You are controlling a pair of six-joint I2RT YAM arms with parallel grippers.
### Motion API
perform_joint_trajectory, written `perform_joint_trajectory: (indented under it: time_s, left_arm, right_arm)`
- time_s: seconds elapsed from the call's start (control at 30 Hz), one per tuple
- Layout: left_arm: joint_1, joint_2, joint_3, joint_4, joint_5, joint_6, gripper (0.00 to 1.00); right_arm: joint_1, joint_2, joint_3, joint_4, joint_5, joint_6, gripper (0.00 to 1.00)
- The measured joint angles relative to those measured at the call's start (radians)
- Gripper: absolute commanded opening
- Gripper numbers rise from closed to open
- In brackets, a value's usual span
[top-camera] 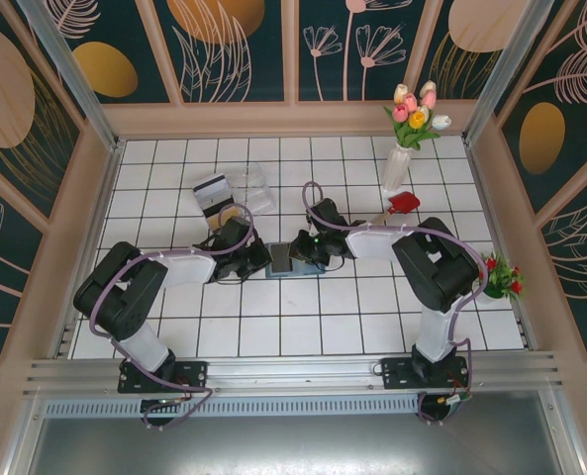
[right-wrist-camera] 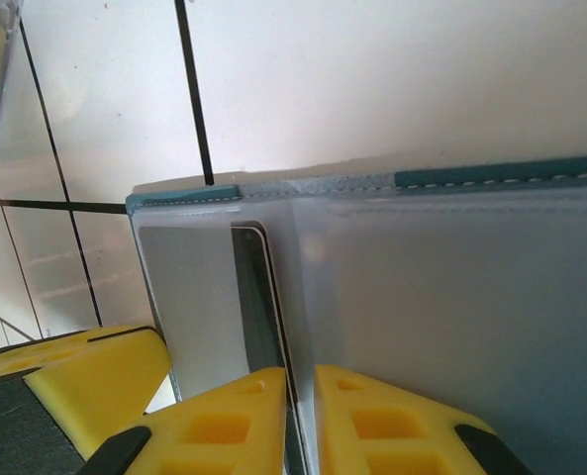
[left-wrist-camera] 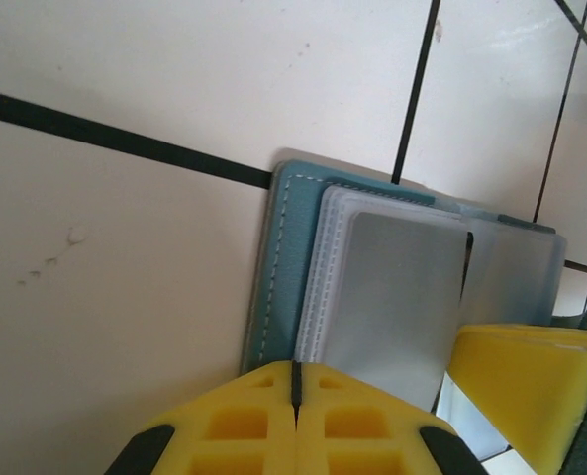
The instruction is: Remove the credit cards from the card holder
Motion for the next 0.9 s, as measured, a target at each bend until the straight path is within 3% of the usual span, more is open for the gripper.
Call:
perform_joint_trajectory:
  time_s: [0.4,0.9]
  left_arm:
    - [0.000,0.002,-0.017,0.027,-0.003,0.000,0.07]
    - [0.000,0.011,-0.018,0.042,0.000,0.001,0.08]
  right_arm:
    - [-0.043,0.022,0.000,0.022,-0.114,-0.072,0.18]
    - [-0.047,0.037,0.003,0.028,-0.150,-0.139,0.18]
